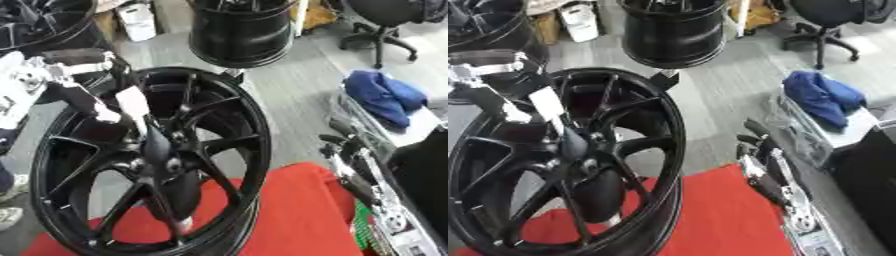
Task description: Pull the pin out of the wheel hub.
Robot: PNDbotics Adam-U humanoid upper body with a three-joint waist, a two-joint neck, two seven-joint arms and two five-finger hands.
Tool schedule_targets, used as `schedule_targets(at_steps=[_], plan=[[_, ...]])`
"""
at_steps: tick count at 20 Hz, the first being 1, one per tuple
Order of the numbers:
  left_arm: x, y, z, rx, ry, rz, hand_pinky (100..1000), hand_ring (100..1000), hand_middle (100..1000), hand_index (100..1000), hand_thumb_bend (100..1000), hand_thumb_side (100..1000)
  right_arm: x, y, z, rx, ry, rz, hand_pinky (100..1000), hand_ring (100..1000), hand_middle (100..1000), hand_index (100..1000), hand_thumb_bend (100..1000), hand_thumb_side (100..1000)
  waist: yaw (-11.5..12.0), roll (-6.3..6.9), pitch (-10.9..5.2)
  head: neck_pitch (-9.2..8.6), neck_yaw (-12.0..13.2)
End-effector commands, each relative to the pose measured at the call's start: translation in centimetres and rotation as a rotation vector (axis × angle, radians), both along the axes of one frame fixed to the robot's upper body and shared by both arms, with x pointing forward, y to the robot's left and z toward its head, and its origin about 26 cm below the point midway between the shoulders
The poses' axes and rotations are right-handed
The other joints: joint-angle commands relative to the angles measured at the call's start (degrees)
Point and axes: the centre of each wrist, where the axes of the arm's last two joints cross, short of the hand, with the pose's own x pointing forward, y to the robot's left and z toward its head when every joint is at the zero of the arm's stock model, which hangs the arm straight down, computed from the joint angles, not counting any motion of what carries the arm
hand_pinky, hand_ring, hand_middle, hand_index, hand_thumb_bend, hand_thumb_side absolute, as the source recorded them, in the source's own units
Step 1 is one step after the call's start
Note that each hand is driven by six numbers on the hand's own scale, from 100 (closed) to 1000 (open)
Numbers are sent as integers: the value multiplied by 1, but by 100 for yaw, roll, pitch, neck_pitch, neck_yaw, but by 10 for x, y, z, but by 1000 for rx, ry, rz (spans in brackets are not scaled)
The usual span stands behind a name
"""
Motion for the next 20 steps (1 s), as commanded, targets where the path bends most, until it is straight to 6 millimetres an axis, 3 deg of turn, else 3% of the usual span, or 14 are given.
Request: schedule_targets(at_steps=[1,10,17,19,20], plan=[[0,-1,10,257,19,-294,736,579,587,754,523,501,1,-1,5,5,-17,1,752,859,1000,923,100,524,-7,-30,-88,-84,1],[0,-2,5,270,27,-302,687,502,497,675,443,402,2,-2,5,4,-17,1,752,858,1000,923,100,524,7,-32,-83,-81,1],[-1,0,12,229,18,-304,557,366,356,592,300,284,2,-2,5,5,-15,1,752,858,1000,923,100,524,21,-37,-84,-75,-6],[-2,0,14,216,17,-303,557,366,356,592,300,284,2,-2,5,5,-15,1,752,858,1000,923,100,524,23,-36,-85,-73,-5],[-2,-1,16,210,16,-302,500,295,314,572,244,249,2,-2,5,5,-15,1,752,858,1000,923,100,524,24,-35,-86,-76,-6]])
